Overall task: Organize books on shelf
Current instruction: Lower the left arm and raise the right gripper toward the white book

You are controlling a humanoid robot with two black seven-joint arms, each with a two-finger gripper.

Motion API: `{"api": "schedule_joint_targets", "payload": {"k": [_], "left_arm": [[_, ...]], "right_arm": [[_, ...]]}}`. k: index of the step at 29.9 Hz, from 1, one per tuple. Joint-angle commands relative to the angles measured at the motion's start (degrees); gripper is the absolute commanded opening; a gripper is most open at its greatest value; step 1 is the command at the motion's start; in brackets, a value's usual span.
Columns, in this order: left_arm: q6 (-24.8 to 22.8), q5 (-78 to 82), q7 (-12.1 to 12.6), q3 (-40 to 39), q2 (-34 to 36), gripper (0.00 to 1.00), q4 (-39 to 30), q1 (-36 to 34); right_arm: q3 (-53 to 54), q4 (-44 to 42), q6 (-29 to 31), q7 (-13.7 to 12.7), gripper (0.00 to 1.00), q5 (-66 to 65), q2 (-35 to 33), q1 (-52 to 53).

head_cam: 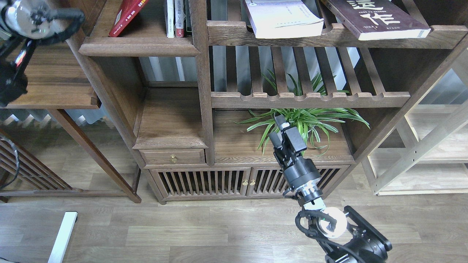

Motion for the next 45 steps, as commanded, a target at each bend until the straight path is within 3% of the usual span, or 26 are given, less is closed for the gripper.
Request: {"api": "schedule_joint_targets", "payload": {"k": [1,8,11,13,14,18,22,27,33,45], "left_arm": [[-4.4,-0.3,-1.2,-0.4,3.5,0.99,-5.5,4.3],[-12.8,-0.5,-1.1,-10.6,4.9,0.99,-17.8,16.7],[-18.4,-1.8,-1.1,-15.0,4.1,0.99,-22.9,24.0],[-24.7,-4.0,-1.0,-15.9,3.9,0.99,-24.2,28.0],[-25.2,-6.0,-0.4,-16.0,3.7,0.99,-24.0,29.7],[-25.2,-11.7,-0.2,-15.3,2.6,0.99,-23.4,35.3],[-25.2,-14.2,-0.5,-15.3,-2.4,0.99,-23.3,41.3],[-25.2,-14.1,0.2,-14.2,-6.4,0.99,-23.0,44.5],[-25.2,-13.6,0.7,-11.1,-7.3,0.99,-22.8,44.8],[-25.2,-13.5,0.7,-7.8,-7.0,0.99,-19.9,45.0]], "right_arm": [[1.7,1.5,0.0,0.0,0.98,0.0,0.0,0.0],[2.0,7.4,0.0,-0.2,0.98,-0.1,-0.5,-0.8],[2.2,9.3,0.0,-0.2,0.98,-0.1,-1.9,-0.9],[2.5,10.0,0.0,-0.2,0.97,-0.1,-2.4,-0.7],[2.7,10.4,0.0,-0.2,0.97,0.0,-2.4,-0.3],[2.7,10.6,0.0,-0.3,0.88,0.0,-2.4,0.8],[2.5,10.5,-0.6,-0.6,0.88,0.0,-2.4,3.4],[2.5,10.5,-9.3,-0.6,0.88,0.2,-2.6,7.8],[2.7,10.4,-17.6,-0.7,0.88,1.1,-2.9,12.9],[5.6,10.3,-23.4,-0.7,0.89,2.4,-3.0,18.6]]}}
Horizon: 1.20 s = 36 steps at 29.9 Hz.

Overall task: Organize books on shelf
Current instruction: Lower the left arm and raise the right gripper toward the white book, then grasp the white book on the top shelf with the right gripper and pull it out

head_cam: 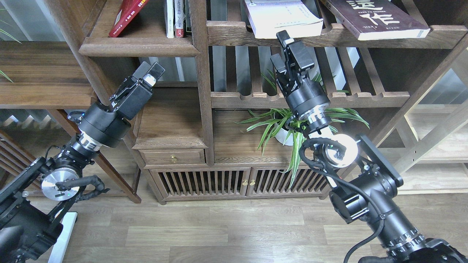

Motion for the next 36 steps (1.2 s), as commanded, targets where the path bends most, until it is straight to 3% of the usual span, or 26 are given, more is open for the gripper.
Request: {"api": "schedule_joint_targets", "payload": {"k": [1,14,26,31,36], "left_arm": [[0.0,0.0,0.0,1.2,0.1,0.99,0.0,0.0],[0.0,0.1,-0.1,1.9,0.6,0.99,0.0,2.3],[0.0,0.1,0.0,1.9,0.7,0.99,0.0,2.9],[0.0,0.1,0.0,1.9,0.7,0.99,0.0,2.9],[0.0,0.1,0.0,1.9,0.7,0.99,0.0,2.9]], "right_arm": [[1.8,0.0,-2.6,0.0,0.88,0.4,-0.1,1.4],[3.5,0.0,-14.6,-0.1,0.77,6.8,-3.0,6.7],[3.4,0.2,-14.1,0.1,0.39,6.8,-3.0,5.8],[3.4,0.1,-8.2,0.4,0.08,6.7,-3.0,4.6],[3.3,0.2,-4.3,0.6,0.04,6.7,-3.1,2.5]]}}
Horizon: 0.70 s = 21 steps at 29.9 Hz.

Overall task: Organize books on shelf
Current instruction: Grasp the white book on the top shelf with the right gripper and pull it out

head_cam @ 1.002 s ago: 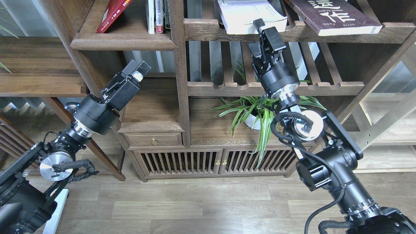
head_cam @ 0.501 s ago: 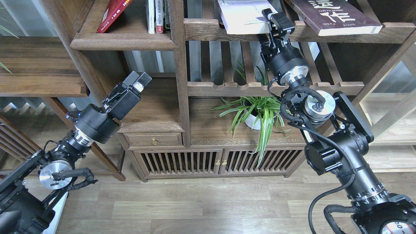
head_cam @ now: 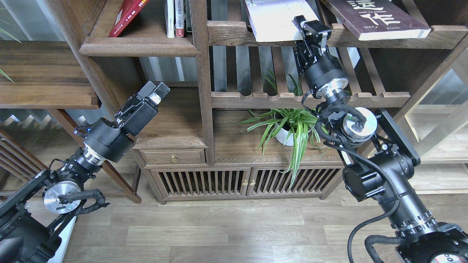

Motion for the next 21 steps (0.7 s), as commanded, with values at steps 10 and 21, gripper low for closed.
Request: {"api": "schedule_joint_targets", "payload": {"k": [10,21], "left_arm": [[0.0,-1.6,0.0,0.3,-1.3,0.99,1.0,0.3],[0.0,-16.4,4.4,5.5,-4.6,0.99,0.8,-0.2]], "right_arm": [[-1.1,0.9,18.2,0.1,0.0,0.0,1.9,-6.9],[-10.9,2.0,27.8,-0.1,0.0,-0.4,1.1,-13.8]]}}
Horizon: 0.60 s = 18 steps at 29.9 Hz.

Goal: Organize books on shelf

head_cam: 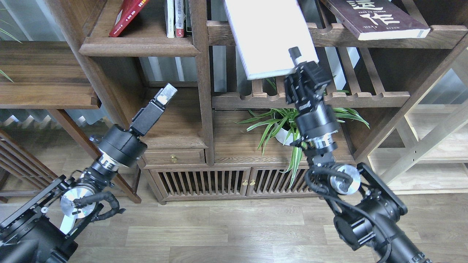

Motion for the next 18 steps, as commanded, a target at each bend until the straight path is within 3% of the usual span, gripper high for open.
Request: {"api": "schedule_joint_targets", "payload": {"k": [1,11,18], "left_arm": [[0.0,-5.7,3.3,1.7,-1.3,0.99,-0.2,-0.3],[0.0,-10.5,4.1,2.8,-2.4,0.99,-1.4,0.2],[0.0,-13.3,4.1,3.1,-0.6,0.99,-1.3,2.2]], "right_arm": [[-3.1,0.1,0.1,0.0,0.0,-0.1,-0.1,-1.5],[-11.2,0.3,0.1,-0.4,0.0,-0.6,1.6,-2.4],[-10.7,0.3,0.1,-0.2,0.0,-0.6,2.1,-2.6]]}}
